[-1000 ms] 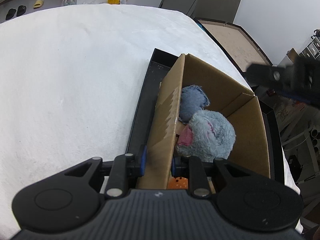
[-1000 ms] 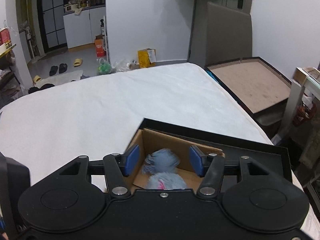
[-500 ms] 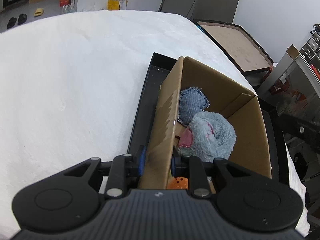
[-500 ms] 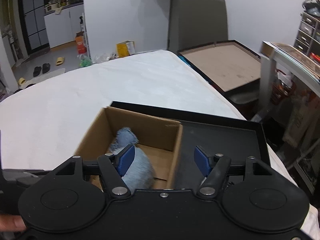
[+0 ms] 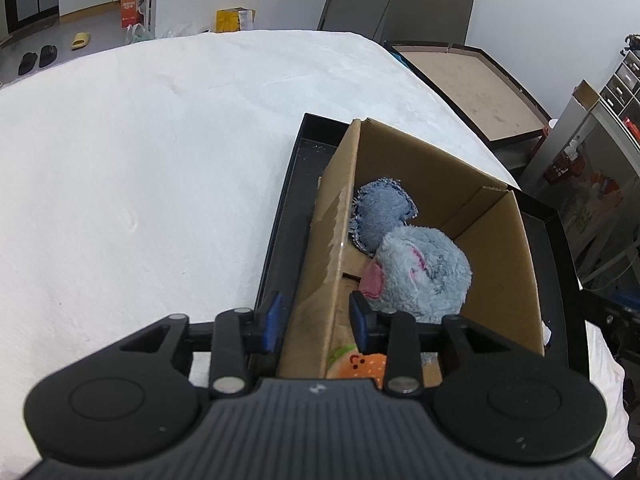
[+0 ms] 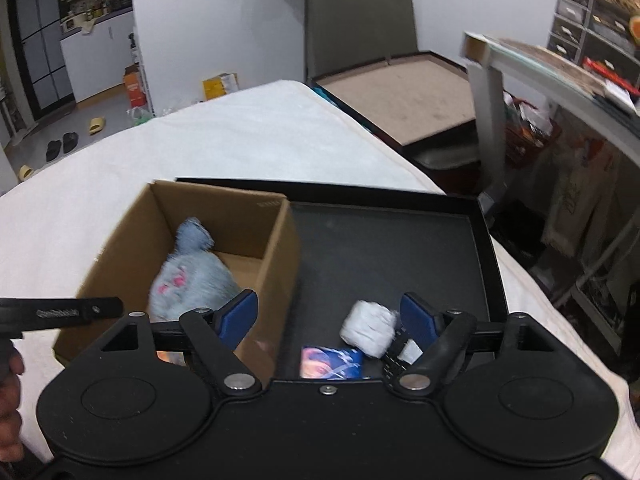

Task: Organize soft objects
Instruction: 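Grasp the black plush with the right tool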

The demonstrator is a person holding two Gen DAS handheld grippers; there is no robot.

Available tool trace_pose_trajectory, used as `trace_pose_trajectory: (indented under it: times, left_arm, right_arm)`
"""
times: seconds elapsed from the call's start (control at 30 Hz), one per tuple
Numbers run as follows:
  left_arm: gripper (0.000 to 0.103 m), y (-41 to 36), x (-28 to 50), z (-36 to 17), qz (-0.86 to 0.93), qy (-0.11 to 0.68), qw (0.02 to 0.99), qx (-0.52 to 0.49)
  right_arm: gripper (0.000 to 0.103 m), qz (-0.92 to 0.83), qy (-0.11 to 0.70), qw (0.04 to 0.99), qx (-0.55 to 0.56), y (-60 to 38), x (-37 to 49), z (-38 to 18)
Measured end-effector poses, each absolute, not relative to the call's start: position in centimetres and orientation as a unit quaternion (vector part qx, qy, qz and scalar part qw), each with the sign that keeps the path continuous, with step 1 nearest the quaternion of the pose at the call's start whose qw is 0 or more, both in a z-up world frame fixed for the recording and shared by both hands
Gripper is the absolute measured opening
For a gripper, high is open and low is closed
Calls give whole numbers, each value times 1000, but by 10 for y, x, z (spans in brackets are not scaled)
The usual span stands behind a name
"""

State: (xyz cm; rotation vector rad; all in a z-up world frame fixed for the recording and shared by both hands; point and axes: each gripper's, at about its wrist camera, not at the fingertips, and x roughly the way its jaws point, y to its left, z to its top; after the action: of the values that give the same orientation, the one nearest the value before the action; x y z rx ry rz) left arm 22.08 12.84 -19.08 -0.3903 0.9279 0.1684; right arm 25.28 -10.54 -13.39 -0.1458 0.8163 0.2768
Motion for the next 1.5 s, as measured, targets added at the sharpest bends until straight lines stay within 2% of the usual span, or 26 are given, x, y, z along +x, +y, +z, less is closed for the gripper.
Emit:
trace_pose_trajectory:
  times: [0.17, 0.27, 0.4, 0.57, 0.63, 0.7, 1.27, 1.4, 1.5]
  left_arm:
    - [51, 121, 220, -187, 79, 438, 878, -174]
    - [54, 117, 221, -188, 79, 439, 879, -166]
    - [54, 114, 223, -191, 79, 446, 877, -162]
    - [55, 113, 225, -190, 82, 442, 878, -162]
    - [55, 112, 226, -192, 84, 443, 878, -161]
    - [55, 112, 227, -194, 86, 447, 876, -160]
    - [55, 98, 235, -201, 91, 454, 876, -136]
    - [55, 98, 235, -201, 90, 453, 877, -136]
    - [55, 98, 235, -201, 90, 453, 877, -136]
  right_arm:
    - [78, 121, 411, 902, -51, -123, 258, -146]
    - [78, 115, 421, 899, -40, -132, 262, -155]
    - [77, 104, 435, 894, -24, -144, 268, -168]
    - [69, 77, 453, 888, -9, -157, 278, -183]
    - [60, 65, 460, 885, -4, -162, 283, -190]
    - [57, 58, 468, 882, 3, -167, 288, -197]
    - [55, 50, 491, 870, -9, -171, 305, -225]
    - [40, 55, 496, 866, -20, -169, 306, -230]
    - [35, 51, 496, 866, -22, -171, 305, -229]
